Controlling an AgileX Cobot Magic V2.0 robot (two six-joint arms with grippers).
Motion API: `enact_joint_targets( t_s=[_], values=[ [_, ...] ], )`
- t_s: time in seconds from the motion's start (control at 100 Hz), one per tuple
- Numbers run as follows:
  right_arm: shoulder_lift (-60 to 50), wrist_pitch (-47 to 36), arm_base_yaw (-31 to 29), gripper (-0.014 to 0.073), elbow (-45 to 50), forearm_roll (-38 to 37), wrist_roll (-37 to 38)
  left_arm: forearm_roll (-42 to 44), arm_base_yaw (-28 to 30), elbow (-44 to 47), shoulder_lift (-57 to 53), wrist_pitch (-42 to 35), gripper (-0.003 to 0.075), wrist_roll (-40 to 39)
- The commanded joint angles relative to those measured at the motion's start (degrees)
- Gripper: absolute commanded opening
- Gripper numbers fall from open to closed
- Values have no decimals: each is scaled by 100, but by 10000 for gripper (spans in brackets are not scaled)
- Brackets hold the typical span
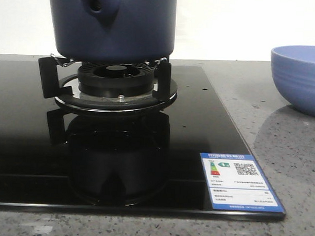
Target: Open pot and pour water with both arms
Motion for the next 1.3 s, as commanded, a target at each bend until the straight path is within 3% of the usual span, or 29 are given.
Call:
enact_joint_targets(
  t_s=[0.0, 0.18, 0.34, 0.51, 0.77, 0.84, 0.9, 1.08, 1.14, 1.29],
  values=[
    [-101, -485, 5, -62, 144, 753, -16, -1056, -39, 188, -160, -518, -20, -7],
    [-91, -20, 5, -62, -179, 874, -44, -1337, -39, -158, -148, -342, -20, -7],
    [186, 926, 5, -47, -1023, 315, -107, -340, -39, -1147, 364, 645, -20, 72],
    [1374, 1930, 5, -42, -2148, -318, -131, -45, -39, -2493, 1599, 1837, -20, 970],
    [3021, 2455, 60, -40, -3049, -546, -131, -166, -77, -3463, 2868, 2165, -14, 1630],
    [3156, 2418, 118, -25, -3147, -546, -241, -400, -221, -3502, 2957, 2134, 36, 2048],
    [3189, 2394, 191, 34, -3213, -546, -360, -727, -400, -3516, 2995, 2134, 124, 2307],
    [3215, 2363, 293, 386, -3370, -535, -384, -1380, -1092, -3545, 3112, 2109, 439, 3289],
    [3215, 2329, 293, 434, -3409, -535, -384, -1464, -1344, -3593, 3177, 2074, 449, 3535],
    [3215, 2194, 398, 416, -3492, -535, -461, -1473, -1822, -3778, 3459, 1664, 419, 3713]
  ],
)
